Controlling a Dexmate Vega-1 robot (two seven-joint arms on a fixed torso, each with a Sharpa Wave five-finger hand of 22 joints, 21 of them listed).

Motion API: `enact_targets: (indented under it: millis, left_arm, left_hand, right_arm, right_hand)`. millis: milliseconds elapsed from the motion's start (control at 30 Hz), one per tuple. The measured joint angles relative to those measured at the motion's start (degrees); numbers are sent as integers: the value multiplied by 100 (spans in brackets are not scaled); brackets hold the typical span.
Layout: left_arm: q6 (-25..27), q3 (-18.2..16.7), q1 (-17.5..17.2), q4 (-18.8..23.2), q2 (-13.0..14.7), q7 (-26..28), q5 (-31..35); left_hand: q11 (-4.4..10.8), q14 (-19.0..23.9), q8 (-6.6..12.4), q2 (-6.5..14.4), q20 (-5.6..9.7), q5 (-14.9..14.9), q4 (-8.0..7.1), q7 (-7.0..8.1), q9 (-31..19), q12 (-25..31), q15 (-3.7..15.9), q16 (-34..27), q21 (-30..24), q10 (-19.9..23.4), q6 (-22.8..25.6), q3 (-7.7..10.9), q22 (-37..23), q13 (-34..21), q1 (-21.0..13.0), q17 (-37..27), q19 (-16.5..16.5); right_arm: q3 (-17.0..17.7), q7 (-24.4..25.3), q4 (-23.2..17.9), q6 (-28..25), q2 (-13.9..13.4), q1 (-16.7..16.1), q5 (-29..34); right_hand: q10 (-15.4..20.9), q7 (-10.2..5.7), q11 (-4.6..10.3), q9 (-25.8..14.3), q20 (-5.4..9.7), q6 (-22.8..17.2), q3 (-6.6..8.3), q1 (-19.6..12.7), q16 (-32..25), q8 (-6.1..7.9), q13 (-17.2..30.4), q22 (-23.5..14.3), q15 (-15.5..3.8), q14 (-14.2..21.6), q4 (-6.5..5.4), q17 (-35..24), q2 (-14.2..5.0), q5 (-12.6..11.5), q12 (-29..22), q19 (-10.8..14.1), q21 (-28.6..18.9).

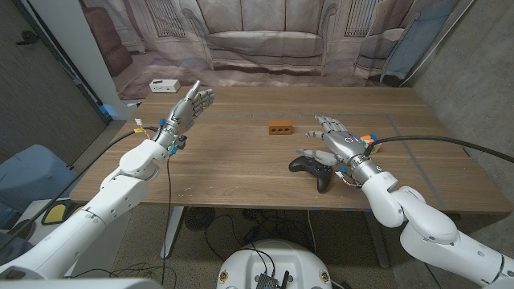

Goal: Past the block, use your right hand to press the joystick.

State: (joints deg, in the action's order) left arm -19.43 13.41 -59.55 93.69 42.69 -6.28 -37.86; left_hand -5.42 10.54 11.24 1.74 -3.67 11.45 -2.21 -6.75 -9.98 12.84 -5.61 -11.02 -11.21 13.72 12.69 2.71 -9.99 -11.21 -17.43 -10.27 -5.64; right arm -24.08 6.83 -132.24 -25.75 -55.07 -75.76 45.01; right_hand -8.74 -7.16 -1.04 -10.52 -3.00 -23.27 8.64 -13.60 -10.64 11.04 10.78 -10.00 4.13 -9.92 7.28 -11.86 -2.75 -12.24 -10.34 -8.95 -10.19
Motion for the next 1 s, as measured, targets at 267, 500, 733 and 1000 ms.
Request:
enact_targets:
  millis: [267,500,733,1000]
  left_arm:
    - [-27,0,13,-66,-12,-81,-49]
    - [-37,22,57,-159,-38,-135,-79]
    - [-40,82,150,-273,-80,-169,-66]
    - [-32,146,248,-372,-118,-212,-48]
  left_hand:
    - [31,0,0,0,0,0,0,32,0,0,0,0,0,31,32,0,0,0,0,0,0]
    - [0,21,0,0,32,1,0,8,0,0,21,0,0,62,55,0,0,0,0,0,-32]
    - [22,21,0,0,40,1,0,24,0,0,21,0,0,84,88,0,0,0,0,0,-41]
    - [22,51,0,0,40,1,0,11,0,0,51,0,0,84,114,0,0,0,0,0,-41]
  right_arm:
    - [-91,-391,-66,-242,-27,168,-125]
    - [-193,-704,-125,-439,-49,343,-240]
    - [-297,-953,-197,-663,-82,499,-356]
    - [-399,-1107,-217,-781,-143,656,-498]
  right_hand:
    - [1,-8,1,0,-70,-93,45,-30,0,21,0,0,49,9,2,0,-29,0,0,-70,0]
    - [36,-5,-33,-28,-70,-333,87,-76,-34,107,0,0,48,9,40,0,-75,39,-58,-70,-22]
    - [96,20,-92,-29,-91,-470,110,-105,-44,151,0,0,111,8,63,0,-104,39,-92,-90,-67]
    - [137,-42,-133,-29,-133,-551,110,-105,-44,151,0,1,110,8,63,0,-104,61,-92,-87,-67]
